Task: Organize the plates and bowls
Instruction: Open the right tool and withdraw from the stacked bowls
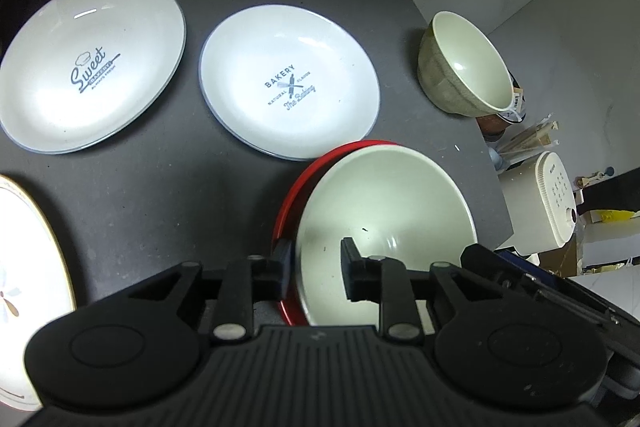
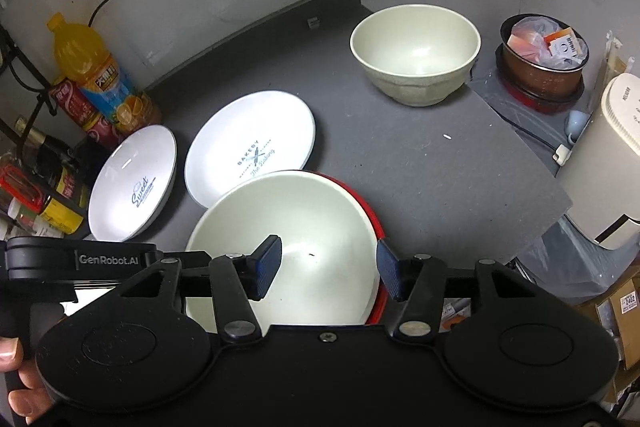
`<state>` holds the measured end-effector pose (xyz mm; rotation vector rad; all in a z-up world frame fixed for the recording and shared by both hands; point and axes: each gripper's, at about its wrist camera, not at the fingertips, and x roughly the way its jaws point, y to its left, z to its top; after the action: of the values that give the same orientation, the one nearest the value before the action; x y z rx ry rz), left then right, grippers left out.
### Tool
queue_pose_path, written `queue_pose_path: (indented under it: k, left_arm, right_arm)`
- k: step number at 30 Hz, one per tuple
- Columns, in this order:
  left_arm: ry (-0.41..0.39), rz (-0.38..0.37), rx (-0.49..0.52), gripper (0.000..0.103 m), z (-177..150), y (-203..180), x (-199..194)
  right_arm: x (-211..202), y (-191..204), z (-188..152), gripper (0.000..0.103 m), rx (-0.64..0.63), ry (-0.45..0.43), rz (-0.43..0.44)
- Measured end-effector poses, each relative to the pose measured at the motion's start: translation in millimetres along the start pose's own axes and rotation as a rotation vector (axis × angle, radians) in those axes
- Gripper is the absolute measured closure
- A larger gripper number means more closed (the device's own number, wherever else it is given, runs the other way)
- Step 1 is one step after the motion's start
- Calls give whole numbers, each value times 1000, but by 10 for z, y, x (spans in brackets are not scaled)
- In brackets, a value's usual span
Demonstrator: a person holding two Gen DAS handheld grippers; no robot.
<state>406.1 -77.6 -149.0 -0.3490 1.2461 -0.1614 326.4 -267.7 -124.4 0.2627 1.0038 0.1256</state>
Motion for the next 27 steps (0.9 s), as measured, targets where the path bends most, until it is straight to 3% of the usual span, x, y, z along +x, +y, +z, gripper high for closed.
queue_pose_path:
  k: [7, 13, 20, 27]
  left_arm:
    - [-72, 2, 45, 53, -24, 17, -289]
    - [-104, -3, 82, 33, -41, 101, -490]
    - [-147, -14, 167, 22, -10, 164, -737]
    - [-178, -40, 210, 18, 19, 186, -899]
  right_arm:
    - [-160, 175, -79, 22, -8, -63, -66]
    - [-282, 289, -166, 5, 15, -114, -113]
    - [-431, 340, -224, 0, 96, -184, -151]
    - [-575, 386, -289, 0, 127, -236, -175]
